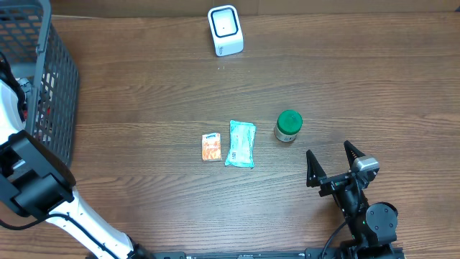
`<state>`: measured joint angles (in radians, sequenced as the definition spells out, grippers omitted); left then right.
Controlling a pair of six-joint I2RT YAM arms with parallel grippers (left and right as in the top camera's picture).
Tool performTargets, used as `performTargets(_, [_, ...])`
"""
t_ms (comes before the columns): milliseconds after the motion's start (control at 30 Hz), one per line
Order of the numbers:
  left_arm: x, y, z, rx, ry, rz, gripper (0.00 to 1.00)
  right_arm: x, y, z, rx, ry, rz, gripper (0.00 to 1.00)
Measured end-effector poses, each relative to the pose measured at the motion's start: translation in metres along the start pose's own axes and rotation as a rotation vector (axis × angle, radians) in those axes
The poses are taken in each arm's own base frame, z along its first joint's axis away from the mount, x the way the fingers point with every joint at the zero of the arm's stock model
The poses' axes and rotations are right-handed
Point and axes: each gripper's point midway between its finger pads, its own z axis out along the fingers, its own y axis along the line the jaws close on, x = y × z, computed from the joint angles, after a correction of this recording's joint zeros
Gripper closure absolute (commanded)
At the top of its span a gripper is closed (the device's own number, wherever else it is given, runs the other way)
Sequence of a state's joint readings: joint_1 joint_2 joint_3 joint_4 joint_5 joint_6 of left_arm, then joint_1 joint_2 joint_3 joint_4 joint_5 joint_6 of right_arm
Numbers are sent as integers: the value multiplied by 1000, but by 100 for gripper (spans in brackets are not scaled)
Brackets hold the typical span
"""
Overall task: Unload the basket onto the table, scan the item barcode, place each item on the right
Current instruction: 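Lift the held bag and red stick up out of the basket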
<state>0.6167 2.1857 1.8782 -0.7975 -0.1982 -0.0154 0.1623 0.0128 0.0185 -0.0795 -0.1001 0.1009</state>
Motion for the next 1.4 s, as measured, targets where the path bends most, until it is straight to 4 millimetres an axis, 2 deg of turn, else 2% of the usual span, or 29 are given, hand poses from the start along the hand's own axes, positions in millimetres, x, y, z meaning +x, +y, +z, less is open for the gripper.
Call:
performTargets(133, [1, -2, 12, 0, 1, 0, 0, 0, 0, 0, -1, -1, 0, 0])
performTargets(333, [19, -13, 52, 13, 64, 8, 0, 0, 0, 0, 0, 0, 0, 0])
performTargets(400, [16, -12, 51, 11, 56, 7, 17, 0, 0, 0, 0, -1, 0, 0])
performTargets(433, [17, -14, 53, 22, 60, 6, 49, 0, 0, 0, 0, 0, 0, 0])
performTargets(467, [17, -14, 54, 22, 60, 14, 86, 0, 0, 0, 0, 0, 0, 0])
performTargets(500, [17, -16, 55, 26, 62, 22, 94, 0, 0, 0, 0, 0, 0, 0])
performTargets(667, [11, -15, 53, 21, 47, 76, 96, 0, 0, 0, 0, 0, 0, 0])
performTargets(833, [15, -13, 52, 11, 68, 102, 96, 0, 0, 0, 0, 0, 0, 0])
performTargets(967, [21, -10, 48, 5, 99, 101, 96, 0, 0, 0, 0, 0, 0, 0])
performTargets(1133, [17, -8, 38, 2, 89, 68, 96, 0, 0, 0, 0, 0, 0, 0])
performTargets(1167, [14, -8, 33, 3, 78, 58, 96, 0, 0, 0, -1, -1, 0, 0])
performTargets(1267, [-7, -1, -4, 7, -8, 13, 96, 0, 0, 0, 0, 0, 0, 0])
performTargets(1367, [-38, 9, -58, 10, -145, -31, 96, 0, 0, 0, 0, 0, 0, 0])
performTargets(1400, [-50, 14, -84, 11, -204, -47, 96, 0, 0, 0, 0, 0, 0, 0])
